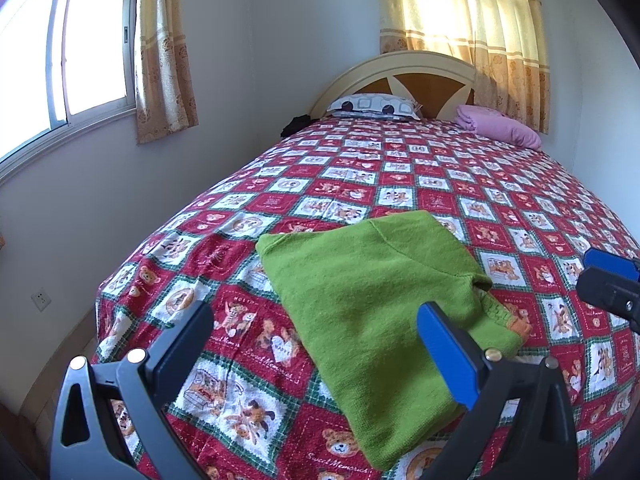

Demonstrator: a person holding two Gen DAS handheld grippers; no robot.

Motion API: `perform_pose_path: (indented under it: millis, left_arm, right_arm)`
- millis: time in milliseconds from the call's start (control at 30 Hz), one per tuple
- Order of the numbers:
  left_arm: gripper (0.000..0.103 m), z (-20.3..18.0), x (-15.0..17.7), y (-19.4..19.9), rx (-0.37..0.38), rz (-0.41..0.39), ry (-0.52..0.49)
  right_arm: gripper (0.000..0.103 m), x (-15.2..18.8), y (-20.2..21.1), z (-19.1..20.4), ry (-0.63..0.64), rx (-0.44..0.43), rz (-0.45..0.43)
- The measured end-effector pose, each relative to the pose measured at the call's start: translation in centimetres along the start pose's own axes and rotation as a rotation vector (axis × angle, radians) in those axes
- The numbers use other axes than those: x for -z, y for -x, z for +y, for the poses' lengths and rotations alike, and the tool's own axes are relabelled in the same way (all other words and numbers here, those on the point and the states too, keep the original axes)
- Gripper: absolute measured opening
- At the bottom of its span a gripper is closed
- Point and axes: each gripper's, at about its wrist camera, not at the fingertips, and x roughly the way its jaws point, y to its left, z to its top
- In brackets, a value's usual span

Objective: Fold small clothes

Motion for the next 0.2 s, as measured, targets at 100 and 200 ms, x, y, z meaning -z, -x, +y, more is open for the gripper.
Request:
perform_pose_path:
  millis: [100, 200]
  left_arm:
    - [0.103, -0.01, 0.09, -0.04, 0.000, -0.008, -0.012]
    - [0.103, -0.18, 0.16, -0.23, 0.001, -0.011, -0.028]
  right_arm:
    - [0.068, 0.01, -0.04, 0.03, 0.000, 0.002, 0.001]
    - [0.068, 0.07, 0.03, 0.04, -0.003, 0.003, 0.001]
